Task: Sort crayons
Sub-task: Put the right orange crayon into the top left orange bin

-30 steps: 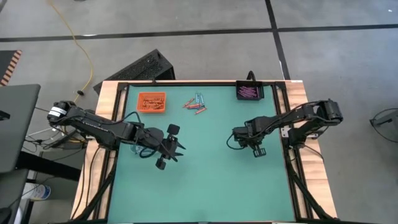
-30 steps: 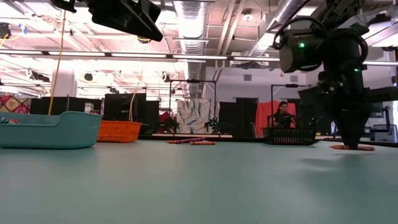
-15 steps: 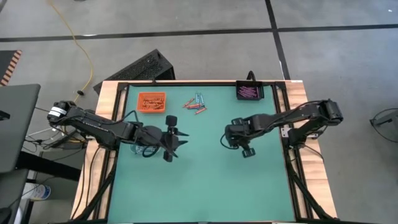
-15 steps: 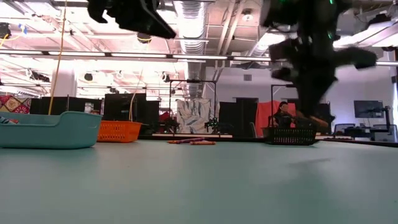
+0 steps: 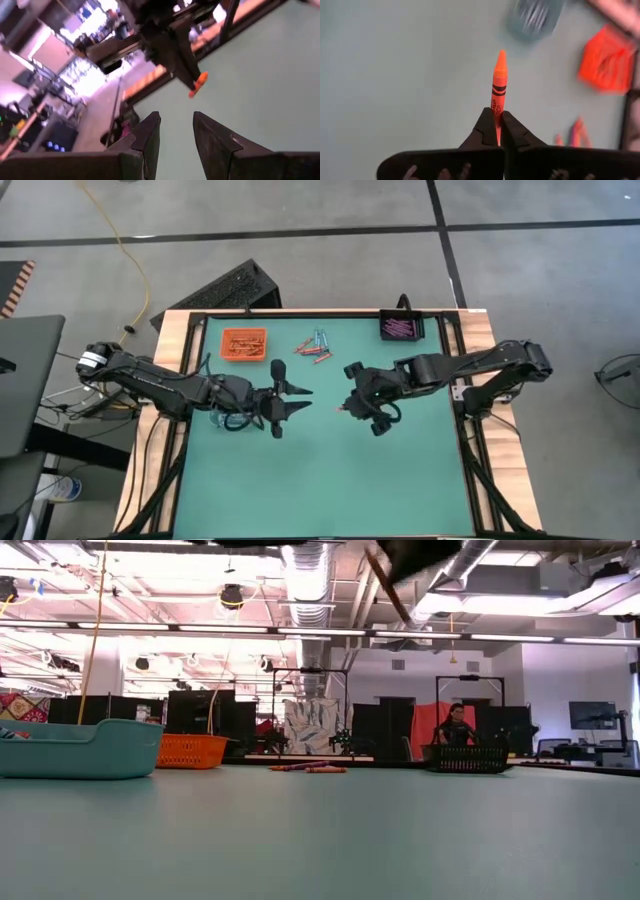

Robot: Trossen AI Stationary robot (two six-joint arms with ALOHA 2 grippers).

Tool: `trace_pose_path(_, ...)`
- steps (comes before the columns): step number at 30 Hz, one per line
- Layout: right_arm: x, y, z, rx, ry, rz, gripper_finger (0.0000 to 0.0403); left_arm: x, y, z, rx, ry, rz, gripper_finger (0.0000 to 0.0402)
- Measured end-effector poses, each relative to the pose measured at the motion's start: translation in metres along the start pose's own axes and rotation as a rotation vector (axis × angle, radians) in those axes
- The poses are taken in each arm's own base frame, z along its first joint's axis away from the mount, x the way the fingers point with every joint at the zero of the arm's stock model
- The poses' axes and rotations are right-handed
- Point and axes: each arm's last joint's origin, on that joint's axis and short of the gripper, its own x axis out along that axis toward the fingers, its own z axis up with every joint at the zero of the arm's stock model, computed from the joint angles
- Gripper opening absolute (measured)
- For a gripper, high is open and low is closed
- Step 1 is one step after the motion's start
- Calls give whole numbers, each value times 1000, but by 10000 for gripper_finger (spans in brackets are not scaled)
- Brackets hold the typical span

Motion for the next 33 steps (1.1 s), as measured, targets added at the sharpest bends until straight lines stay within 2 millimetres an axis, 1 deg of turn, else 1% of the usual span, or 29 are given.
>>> trace_pose_path(4,-14,-5,20,-64,-118,-45,0,0,4,7,6,-92,14,107)
trace_pose_path(8,-24,-8,32,-123,-193,-80,0,-2,7,15,9,-199,-2,107)
trace_pose_path(16,-27,-12,42,-186,-282,-140,0,-3,9,21,-8,-332,-66,107)
trace_pose_path(21,-30,-17,48,-201,-355,-186,0,-4,11,23,-4,-349,-38,107)
trace_pose_path(24,-30,-19,48,-218,-371,-183,0,-5,14,26,-16,-369,0,107)
trace_pose_path(29,-31,-22,50,-215,-392,-199,0,-5,16,27,-12,-393,12,107)
trace_pose_path(33,-32,-23,51,-223,-415,-206,0,3,10,24,-8,-381,10,107)
